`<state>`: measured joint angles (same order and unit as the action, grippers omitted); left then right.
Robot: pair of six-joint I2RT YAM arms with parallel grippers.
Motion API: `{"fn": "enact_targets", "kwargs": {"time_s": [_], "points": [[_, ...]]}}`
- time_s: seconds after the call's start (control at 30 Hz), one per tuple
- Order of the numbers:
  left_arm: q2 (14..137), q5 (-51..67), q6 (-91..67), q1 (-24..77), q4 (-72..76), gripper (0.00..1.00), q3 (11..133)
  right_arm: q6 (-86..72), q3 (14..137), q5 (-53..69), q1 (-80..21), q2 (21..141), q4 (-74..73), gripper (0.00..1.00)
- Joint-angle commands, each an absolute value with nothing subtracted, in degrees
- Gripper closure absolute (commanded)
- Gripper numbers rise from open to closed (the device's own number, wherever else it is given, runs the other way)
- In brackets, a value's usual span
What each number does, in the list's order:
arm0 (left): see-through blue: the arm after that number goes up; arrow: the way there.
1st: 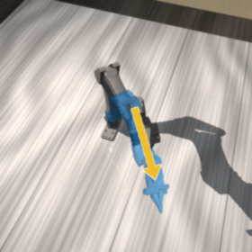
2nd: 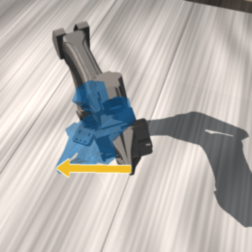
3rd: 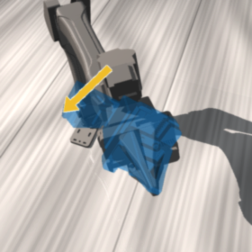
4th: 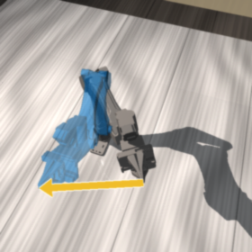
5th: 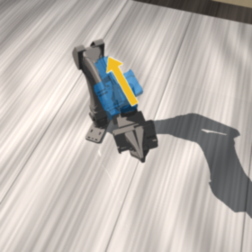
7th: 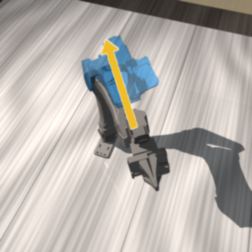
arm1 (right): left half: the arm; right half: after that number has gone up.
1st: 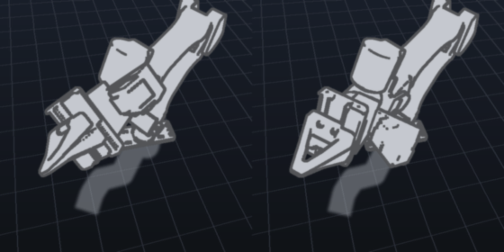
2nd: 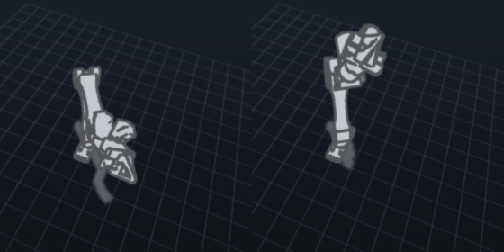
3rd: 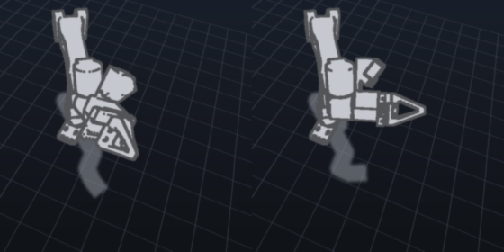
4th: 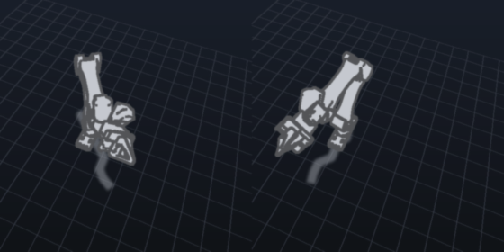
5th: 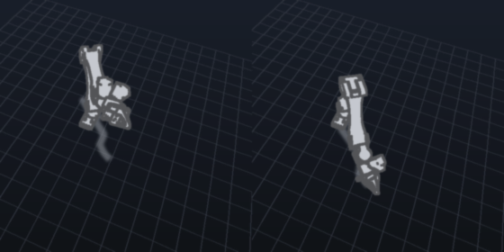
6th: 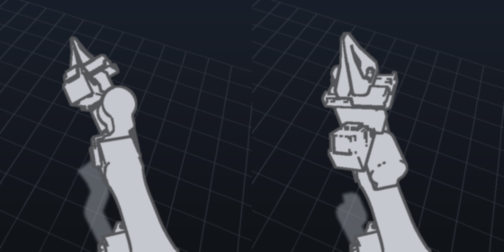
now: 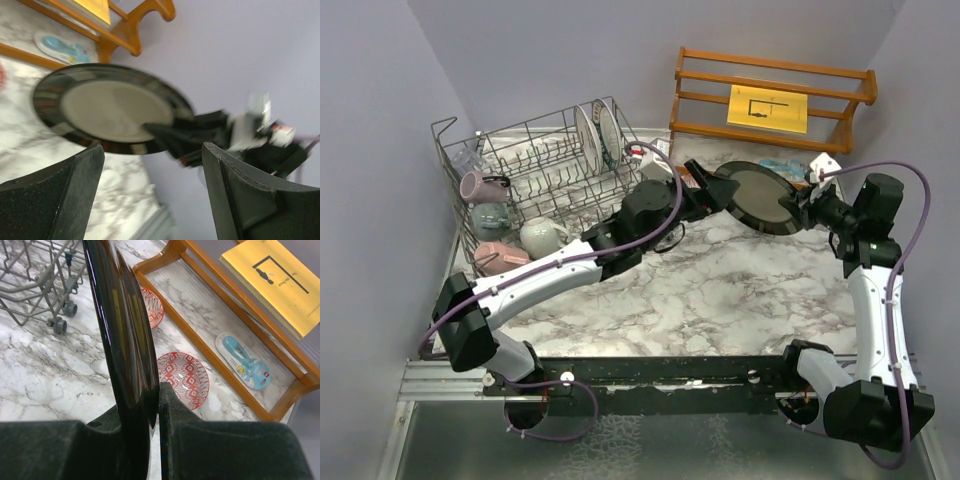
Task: Load the mixed dishes into the dish rack
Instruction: Pick up the plate at the center of the board.
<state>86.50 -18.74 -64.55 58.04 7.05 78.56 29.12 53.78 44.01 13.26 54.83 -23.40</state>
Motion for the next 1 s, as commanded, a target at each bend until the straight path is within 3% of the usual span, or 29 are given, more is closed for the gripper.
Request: {"fn": "enact_targets", "kwargs": {"time_s": [0.0,0.13,0.3,0.57,0.97], "points": [[78.75,-7.03,-39.81,54.31,23.61,0.18,68.65,24.65,62.17,50.79,13.36,56.37,-19.61,0.99],[73.68,3.86,-32.51,45.63,18.32,0.18,66.80,20.76,65.87,51.70,12.61,58.77,-20.87,0.99],[68.40,4.95,-25.86,39.55,7.63,0.17,67.49,14.21,70.70,47.84,7.69,60.75,-19.68,0.99],[60.10,-2.77,-21.66,38.85,-1.27,0.18,65.02,4.80,83.03,39.59,-5.69,68.17,-20.89,0.99],[44.89,-11.01,-24.20,38.85,0.49,0.18,57.90,2.69,101.02,11.37,-34.13,86.74,-19.34,0.99]]}}
